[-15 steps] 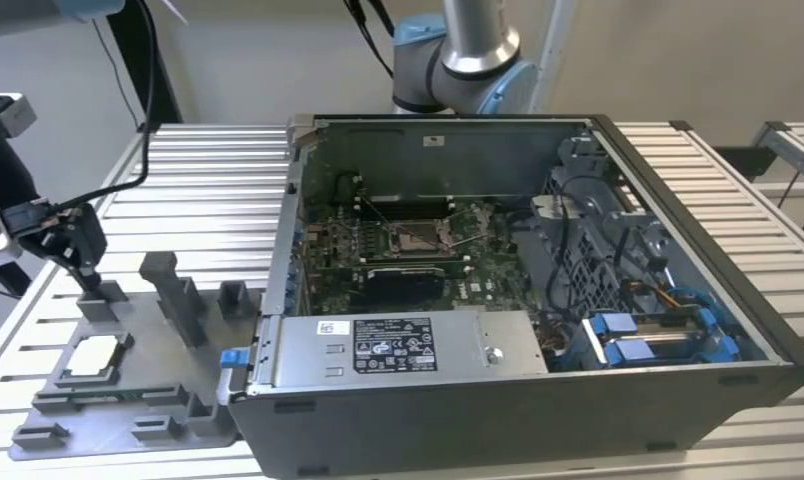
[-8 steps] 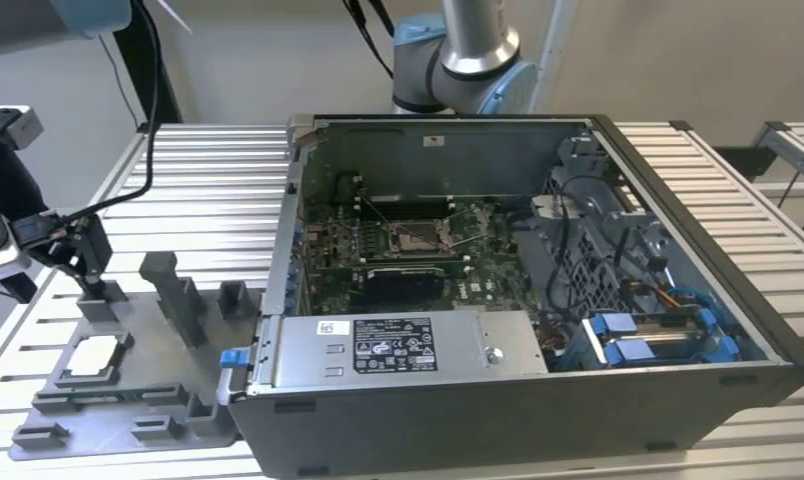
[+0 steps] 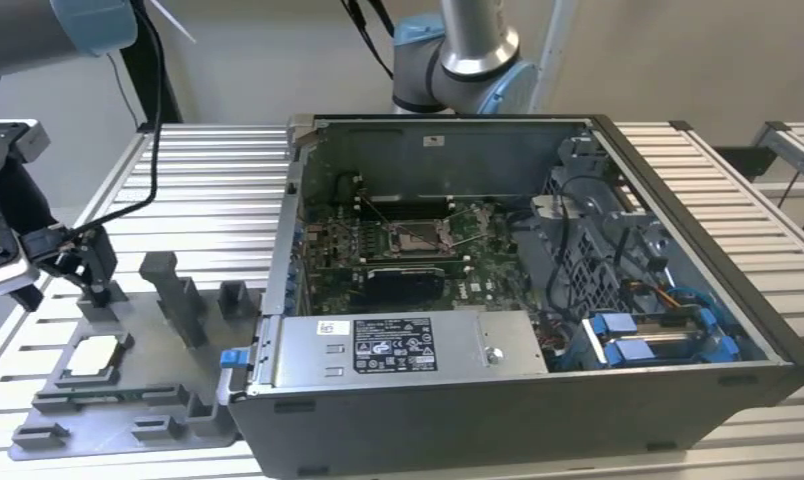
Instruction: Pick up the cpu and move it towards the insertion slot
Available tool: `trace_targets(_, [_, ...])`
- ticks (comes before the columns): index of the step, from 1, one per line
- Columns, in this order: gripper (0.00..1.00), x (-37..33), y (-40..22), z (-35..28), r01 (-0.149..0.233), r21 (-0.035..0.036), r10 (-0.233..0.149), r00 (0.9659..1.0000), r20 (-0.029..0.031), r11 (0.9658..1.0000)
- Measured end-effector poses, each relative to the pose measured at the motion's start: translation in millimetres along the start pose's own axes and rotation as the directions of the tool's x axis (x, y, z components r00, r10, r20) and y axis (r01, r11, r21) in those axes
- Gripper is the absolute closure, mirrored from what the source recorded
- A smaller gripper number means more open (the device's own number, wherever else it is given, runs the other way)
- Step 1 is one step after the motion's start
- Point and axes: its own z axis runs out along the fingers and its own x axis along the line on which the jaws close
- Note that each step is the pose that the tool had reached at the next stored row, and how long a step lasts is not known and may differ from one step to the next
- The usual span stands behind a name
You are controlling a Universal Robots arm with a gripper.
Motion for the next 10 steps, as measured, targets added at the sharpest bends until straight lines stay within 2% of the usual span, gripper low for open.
trace_targets(5, [0.00,0.1,-3.4,8.3,0.002,0.0001,-0.002,1.0000,-0.0001,1.0000])
trace_targets(10, [0.00,0.2,-11.2,16.6,0.004,-0.0005,-0.004,1.0000,0.0001,1.0000])
